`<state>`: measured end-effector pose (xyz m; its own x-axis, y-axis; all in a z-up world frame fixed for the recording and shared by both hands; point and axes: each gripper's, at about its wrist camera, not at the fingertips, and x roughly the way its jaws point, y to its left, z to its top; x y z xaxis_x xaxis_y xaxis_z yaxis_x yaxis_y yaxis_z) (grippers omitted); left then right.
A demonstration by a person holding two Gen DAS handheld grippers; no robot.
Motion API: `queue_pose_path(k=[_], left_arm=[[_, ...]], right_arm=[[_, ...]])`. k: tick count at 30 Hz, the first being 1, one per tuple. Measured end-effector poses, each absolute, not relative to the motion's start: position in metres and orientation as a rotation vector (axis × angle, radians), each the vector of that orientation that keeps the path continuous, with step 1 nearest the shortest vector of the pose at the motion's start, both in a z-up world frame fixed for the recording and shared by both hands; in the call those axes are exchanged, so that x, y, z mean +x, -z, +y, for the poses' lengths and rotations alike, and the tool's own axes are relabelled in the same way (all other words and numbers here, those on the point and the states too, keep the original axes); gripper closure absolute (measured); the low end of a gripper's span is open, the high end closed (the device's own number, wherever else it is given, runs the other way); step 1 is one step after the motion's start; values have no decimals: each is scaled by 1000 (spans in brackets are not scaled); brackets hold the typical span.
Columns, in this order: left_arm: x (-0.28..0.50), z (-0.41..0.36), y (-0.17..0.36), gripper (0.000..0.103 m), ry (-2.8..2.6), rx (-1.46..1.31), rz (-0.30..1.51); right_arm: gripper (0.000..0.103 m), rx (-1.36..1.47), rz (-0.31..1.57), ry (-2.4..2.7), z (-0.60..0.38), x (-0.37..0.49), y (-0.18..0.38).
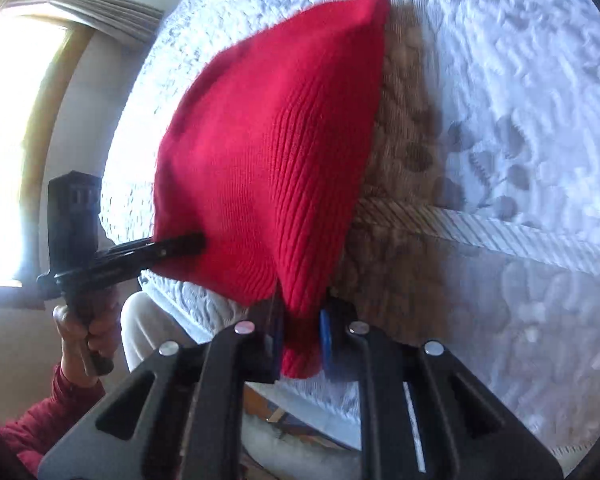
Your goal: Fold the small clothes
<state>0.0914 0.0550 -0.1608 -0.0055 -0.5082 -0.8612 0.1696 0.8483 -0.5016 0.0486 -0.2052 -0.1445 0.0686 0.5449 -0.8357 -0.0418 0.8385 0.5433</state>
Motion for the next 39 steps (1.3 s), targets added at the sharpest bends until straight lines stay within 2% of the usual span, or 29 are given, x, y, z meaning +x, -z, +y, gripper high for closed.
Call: queue_pose_path(k=[6,9,10,11,12,14,18,20,22,29,31,32,35,36,37,39], left_arm=[[89,48,182,74,545,-271,1507],[93,53,177,70,564,-319,1515],[95,54,174,67,565,-314,1512],[98,57,167,54,558,-308,1496],[102,62,161,39,550,-303,1474],[116,66,149,29,532,-296,1420],[151,74,151,29,478,-313,1407],[169,74,160,29,445,-330,1428],[181,73,168,29,454,-357,1447],[204,58,184,17,530,-403,1461],[205,53,187,17,563,-398,1459],[206,49,188,18,575,-398,1458],[207,42,190,41,586,-411,1462],[208,43,191,52,583,-436,1462],[209,44,192,57,589,-471,1465],[208,47,190,67,585,-515,1458]], right_arm=[[90,322,1523,-408,-191,48,185],[84,320,1515,-437,-190,54,176],[75,315,1498,-436,-194,57,167],[63,313,1475,-433,-200,59,160],[56,317,1455,-433,-205,62,155],[53,333,1414,-429,-218,72,141],[51,340,1372,-388,-233,107,130],[42,357,1369,-385,-238,127,131],[40,372,1377,-388,-238,146,139],[38,465,1453,-449,-220,173,176],[37,498,1468,-475,-216,175,183],[41,512,1477,-484,-213,176,187],[49,516,1474,-482,-212,176,191],[52,521,1465,-488,-213,175,190],[60,526,1454,-495,-215,174,187],[66,535,1432,-503,-223,168,179]])
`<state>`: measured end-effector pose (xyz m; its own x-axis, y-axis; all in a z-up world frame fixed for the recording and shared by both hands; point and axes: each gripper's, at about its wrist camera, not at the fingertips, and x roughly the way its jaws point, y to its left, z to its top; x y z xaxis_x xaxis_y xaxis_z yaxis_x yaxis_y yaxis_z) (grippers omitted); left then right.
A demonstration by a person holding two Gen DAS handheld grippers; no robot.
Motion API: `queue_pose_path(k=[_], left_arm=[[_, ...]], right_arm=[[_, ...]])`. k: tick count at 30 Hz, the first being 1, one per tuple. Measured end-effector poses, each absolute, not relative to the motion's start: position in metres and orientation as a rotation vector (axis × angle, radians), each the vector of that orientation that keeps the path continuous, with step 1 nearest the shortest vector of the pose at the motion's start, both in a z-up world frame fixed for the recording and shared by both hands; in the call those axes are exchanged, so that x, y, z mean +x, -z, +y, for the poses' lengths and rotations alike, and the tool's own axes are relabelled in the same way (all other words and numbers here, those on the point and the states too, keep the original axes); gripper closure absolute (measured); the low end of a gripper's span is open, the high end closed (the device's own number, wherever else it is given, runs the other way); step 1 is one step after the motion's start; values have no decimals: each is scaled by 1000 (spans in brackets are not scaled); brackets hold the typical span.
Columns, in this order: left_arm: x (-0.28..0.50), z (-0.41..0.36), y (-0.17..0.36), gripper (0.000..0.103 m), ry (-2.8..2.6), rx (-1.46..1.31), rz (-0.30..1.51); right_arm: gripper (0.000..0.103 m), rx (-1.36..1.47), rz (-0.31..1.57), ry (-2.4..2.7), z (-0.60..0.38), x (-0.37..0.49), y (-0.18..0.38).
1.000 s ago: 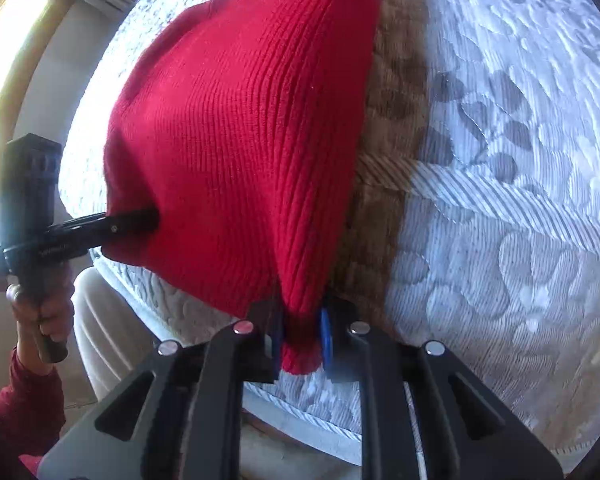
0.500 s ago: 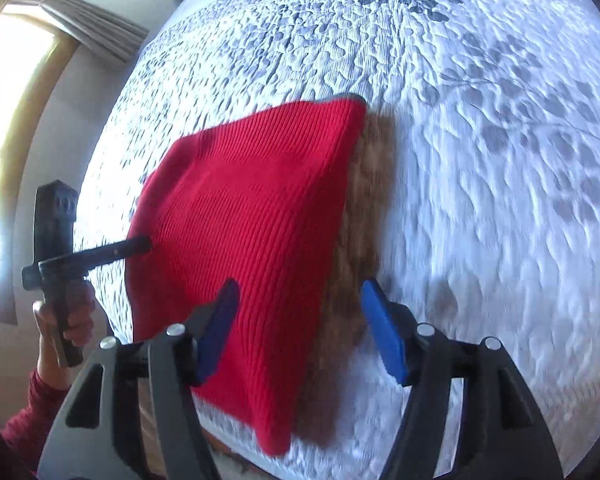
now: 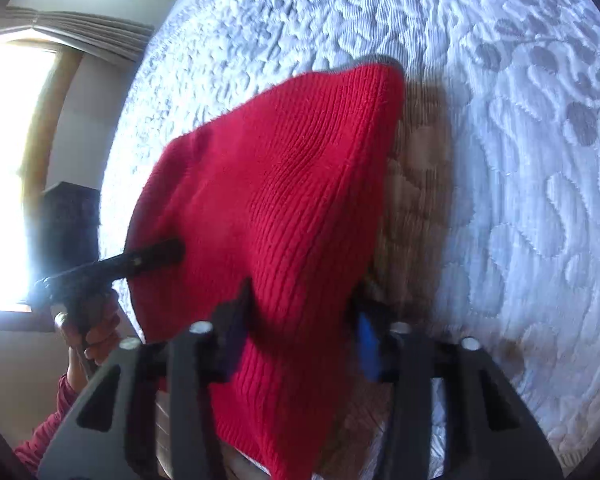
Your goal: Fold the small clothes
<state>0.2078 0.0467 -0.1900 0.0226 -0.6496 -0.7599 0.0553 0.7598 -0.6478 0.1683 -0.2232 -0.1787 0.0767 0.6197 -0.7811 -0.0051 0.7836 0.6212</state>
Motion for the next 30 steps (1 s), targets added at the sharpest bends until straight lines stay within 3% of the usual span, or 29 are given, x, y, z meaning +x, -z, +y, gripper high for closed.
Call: queue_pose_path(k=[11,17,25,27,30], left_arm=[[204,-43,126,72,735,-432,1369],[245,-109,118,73,757,-423,1351],[292,-165,175,72,596,-266,1387],[294,-168,194,63,581,-256,1412],[294,-162,201,61,588,-304,1404]], right_arm=[[70,446,1347,-423,-298,164,114],[70,449,1332,-341,-367,196,94],[72,441,1360,-181,-421,249,155],[68,481,1347,-179,-428,248,173],[63,502,1320,-189,-432,241,178]])
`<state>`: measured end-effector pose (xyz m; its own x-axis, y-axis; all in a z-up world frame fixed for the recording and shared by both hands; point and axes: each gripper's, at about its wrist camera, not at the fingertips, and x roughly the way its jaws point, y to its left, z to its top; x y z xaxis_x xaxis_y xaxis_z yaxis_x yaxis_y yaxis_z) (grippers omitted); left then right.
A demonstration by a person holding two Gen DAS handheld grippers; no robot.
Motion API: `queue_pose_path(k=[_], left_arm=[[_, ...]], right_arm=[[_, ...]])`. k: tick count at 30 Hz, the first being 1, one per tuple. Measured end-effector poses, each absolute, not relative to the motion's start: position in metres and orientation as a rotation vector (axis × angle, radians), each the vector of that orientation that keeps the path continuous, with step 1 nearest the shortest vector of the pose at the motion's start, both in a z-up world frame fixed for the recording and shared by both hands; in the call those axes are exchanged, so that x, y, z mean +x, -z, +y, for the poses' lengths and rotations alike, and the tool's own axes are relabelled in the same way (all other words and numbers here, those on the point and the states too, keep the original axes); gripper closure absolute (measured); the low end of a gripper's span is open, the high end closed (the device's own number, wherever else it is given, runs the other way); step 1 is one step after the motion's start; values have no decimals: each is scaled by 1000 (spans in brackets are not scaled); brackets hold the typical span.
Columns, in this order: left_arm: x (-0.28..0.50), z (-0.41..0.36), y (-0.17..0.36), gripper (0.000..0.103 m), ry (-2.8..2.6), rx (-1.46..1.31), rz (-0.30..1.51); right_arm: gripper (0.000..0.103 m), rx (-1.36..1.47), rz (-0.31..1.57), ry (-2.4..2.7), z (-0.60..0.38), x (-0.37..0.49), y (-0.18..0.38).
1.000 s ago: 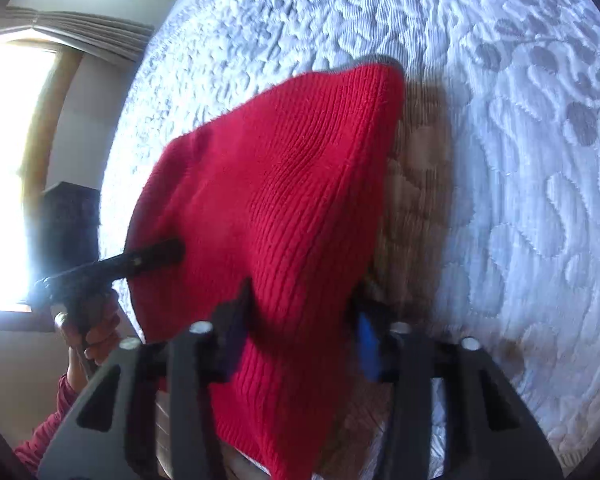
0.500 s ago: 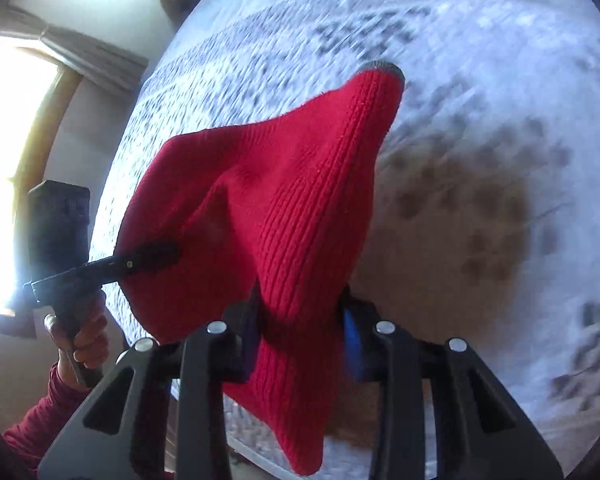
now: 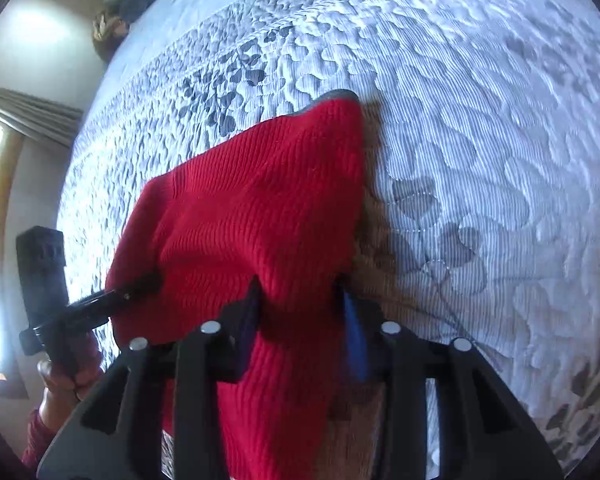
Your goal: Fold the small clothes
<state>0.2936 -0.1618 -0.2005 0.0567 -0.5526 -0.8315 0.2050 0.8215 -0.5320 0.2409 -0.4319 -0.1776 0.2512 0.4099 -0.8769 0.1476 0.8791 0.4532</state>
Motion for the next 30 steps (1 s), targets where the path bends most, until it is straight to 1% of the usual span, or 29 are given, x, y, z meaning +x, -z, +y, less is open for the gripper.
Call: queue_pose_path(k=[1,3,4,5,6,8,11,15,16,17,18,19,20,21,24,27,30], left_arm=[[293,-160,201,60,592,-308,1402],[289,-157,198,57,589,-308,1406],[287,-156,196,56,583,-309,1413],[285,-152,193,51,579,-309,1420],[279,-151,190,42,579,-302,1432],[259,-148,184,33,605,-283,1450],[230,-146,182,33,640,-244,1456],[194,-144,189,31,649,-246,1490],[190,-144,191,31,645,-249,1485],[185,-145,191,34,642,-239,1469],[182,-147,190,42,625,-218,1456],[179,-148,189,50,604,-189,1446],[176,-150,188,62,600,-177,1448],[174,-150,188,68,603,-187,1457],[164,-146,185,75,595,-187,1465],[154,-144,185,76,610,-154,1470],[151,-142,197,74,615,-151,1460]], right_arm=[[60,490,1313,-180,-433,238,176],[48,468,1300,-155,-438,224,169],[45,465,1291,-152,-437,220,165],[45,460,1281,-162,-437,212,158],[45,452,1277,-170,-435,206,152],[43,446,1278,-194,-430,188,144],[42,431,1303,-224,-422,154,141],[42,458,1357,-229,-411,112,150],[45,470,1365,-233,-410,107,153],[56,483,1379,-234,-408,100,157],[64,496,1389,-234,-406,96,161],[81,521,1395,-240,-406,95,166],[87,558,1393,-249,-406,94,169],[88,566,1386,-248,-408,91,166],[90,574,1347,-261,-411,84,151],[91,565,1342,-252,-415,78,144],[91,507,1402,-208,-407,79,168]])
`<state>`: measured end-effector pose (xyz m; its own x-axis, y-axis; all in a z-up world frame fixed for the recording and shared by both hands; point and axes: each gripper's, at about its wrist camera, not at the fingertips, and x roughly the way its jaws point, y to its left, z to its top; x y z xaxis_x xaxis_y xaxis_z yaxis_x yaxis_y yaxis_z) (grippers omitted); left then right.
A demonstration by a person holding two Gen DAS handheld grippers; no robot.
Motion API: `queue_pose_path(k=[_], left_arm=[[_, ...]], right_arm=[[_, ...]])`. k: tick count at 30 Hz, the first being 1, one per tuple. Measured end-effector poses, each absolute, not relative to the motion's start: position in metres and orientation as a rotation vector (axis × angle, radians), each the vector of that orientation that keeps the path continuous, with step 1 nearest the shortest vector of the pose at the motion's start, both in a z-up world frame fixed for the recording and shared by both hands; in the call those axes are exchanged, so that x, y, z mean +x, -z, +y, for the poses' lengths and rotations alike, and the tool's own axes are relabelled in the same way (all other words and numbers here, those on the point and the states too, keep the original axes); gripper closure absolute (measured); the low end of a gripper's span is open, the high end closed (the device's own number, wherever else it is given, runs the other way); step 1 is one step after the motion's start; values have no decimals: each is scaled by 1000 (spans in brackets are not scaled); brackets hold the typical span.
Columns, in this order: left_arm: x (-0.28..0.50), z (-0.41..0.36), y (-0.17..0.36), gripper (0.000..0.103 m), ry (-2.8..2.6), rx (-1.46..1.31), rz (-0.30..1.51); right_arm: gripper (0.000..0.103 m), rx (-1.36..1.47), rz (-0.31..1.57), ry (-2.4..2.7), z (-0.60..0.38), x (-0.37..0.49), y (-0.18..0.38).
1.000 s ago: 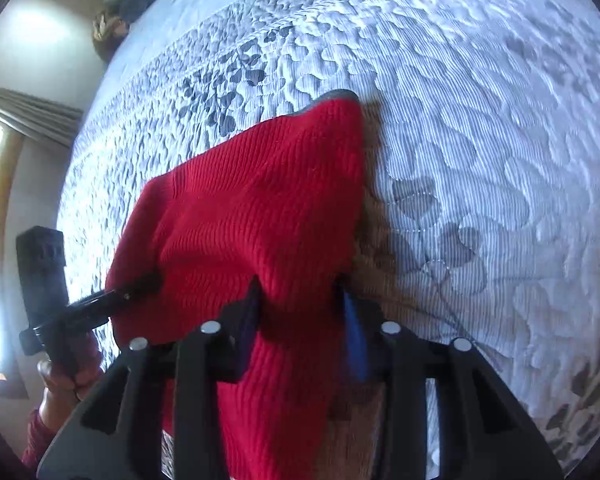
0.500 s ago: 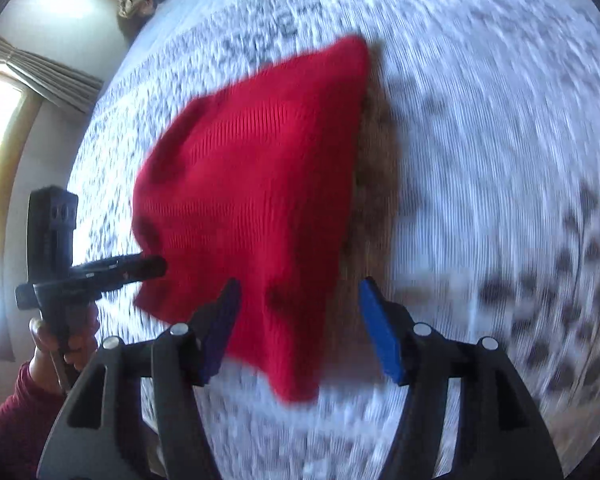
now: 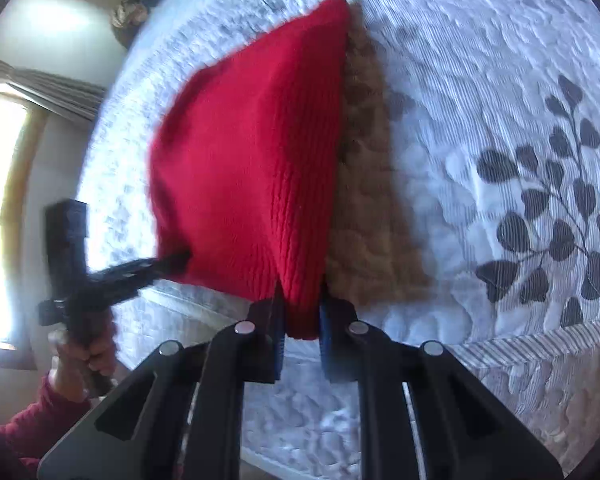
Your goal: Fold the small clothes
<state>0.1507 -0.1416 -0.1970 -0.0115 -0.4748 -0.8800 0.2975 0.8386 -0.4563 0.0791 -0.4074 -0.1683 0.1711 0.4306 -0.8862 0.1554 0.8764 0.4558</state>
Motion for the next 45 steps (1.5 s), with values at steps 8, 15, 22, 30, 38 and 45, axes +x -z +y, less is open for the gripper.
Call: queue_pose_path(k=[8,15,22,30,38,45], left_arm=[[147,-137,196,73,608,-156,1436],[128,-145,164,42,442,-63,1385],[97,-141,129,37,330,40,1280],[68,-127,97,34,264,111,1166],[54,-123,73,33,235,137,1101],[45,-122,61,31,205,162,1061]], right_arm=[[84,483,1362,-164,-398,74,175],[47,346,1269,-16,-390,45,130],[29,278,1216,29,-370,17,106],[25,252,1182,35,-350,4,86],[22,251,1167,50,-341,-8,75],[21,245,1163,54,-334,-16,70]])
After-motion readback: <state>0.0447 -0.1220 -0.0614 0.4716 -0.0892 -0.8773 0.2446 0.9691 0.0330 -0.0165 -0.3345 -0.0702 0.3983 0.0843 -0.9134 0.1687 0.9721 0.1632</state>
